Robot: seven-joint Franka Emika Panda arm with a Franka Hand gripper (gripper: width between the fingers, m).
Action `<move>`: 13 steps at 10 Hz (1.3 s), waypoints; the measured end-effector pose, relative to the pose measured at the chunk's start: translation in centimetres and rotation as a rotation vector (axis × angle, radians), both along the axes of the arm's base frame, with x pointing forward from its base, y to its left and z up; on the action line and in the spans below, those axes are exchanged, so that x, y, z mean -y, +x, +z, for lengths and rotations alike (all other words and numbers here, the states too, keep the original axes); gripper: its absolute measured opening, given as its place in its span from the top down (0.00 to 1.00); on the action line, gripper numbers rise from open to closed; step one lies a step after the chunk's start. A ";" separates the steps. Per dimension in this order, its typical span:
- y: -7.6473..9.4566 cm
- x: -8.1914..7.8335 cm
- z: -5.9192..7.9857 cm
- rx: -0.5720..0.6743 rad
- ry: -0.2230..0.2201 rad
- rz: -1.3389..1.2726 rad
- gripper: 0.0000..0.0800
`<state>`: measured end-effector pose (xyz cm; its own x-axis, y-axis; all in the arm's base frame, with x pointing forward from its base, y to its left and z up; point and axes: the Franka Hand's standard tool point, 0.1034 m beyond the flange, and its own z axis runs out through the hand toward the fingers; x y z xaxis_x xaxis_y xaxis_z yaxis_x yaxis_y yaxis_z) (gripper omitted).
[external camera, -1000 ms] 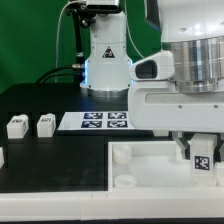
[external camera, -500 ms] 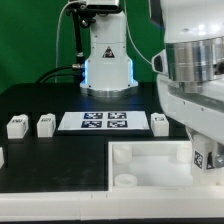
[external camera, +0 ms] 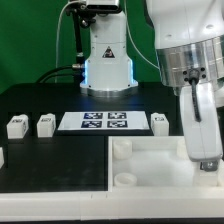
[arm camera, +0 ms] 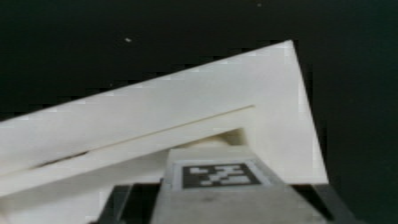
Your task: Assemble one leg
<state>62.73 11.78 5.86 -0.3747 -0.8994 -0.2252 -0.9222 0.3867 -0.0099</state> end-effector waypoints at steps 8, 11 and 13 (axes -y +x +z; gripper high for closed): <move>-1.2 0.2 0.5 -0.003 -0.020 0.018 0.20; -1.6 -1.0 4.1 0.004 0.009 0.036 0.19; -1.7 -0.8 3.5 0.002 0.005 0.040 0.19</move>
Offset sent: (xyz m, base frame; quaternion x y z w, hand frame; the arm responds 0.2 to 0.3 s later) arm 0.0000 0.0000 0.0000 0.0000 0.0000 0.0000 1.0000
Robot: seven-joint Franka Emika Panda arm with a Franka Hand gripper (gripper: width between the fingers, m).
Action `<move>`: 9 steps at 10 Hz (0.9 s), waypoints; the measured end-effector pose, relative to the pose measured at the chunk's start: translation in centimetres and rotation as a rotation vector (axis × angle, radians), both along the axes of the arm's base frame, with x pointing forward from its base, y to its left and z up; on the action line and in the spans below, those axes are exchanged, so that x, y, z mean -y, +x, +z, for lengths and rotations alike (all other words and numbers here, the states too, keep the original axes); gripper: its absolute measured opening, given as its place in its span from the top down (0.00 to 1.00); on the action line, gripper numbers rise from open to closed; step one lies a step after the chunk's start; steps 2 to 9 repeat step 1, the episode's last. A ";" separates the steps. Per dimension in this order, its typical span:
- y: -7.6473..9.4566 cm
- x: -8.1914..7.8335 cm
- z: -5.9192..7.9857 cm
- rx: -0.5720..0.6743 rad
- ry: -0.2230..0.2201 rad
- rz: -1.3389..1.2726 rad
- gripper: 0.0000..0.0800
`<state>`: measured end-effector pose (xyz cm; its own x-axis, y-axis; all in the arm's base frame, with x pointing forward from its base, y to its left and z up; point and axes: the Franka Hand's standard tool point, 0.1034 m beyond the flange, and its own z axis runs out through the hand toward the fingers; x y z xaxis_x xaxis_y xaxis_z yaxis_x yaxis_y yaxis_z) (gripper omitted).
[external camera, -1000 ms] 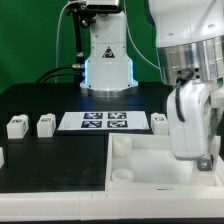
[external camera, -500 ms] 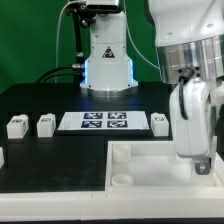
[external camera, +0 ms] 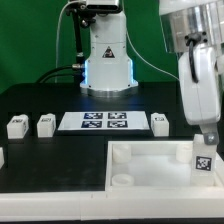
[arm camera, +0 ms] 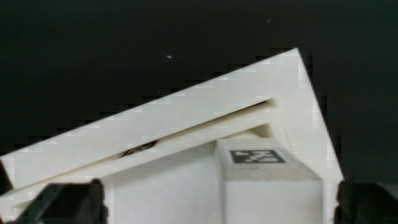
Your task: Assemble one leg
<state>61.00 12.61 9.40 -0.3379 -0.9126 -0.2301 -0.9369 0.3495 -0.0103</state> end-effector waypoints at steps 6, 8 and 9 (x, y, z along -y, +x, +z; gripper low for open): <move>0.0 0.0 0.0 0.001 0.000 0.002 0.19; 0.0 0.0 0.0 0.001 0.000 0.002 0.19; 0.0 0.0 0.0 0.001 0.000 0.002 0.19</move>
Offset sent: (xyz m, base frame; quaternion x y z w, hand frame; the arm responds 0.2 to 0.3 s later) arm 0.0000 0.0000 0.0000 0.0000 0.0000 0.0000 1.0000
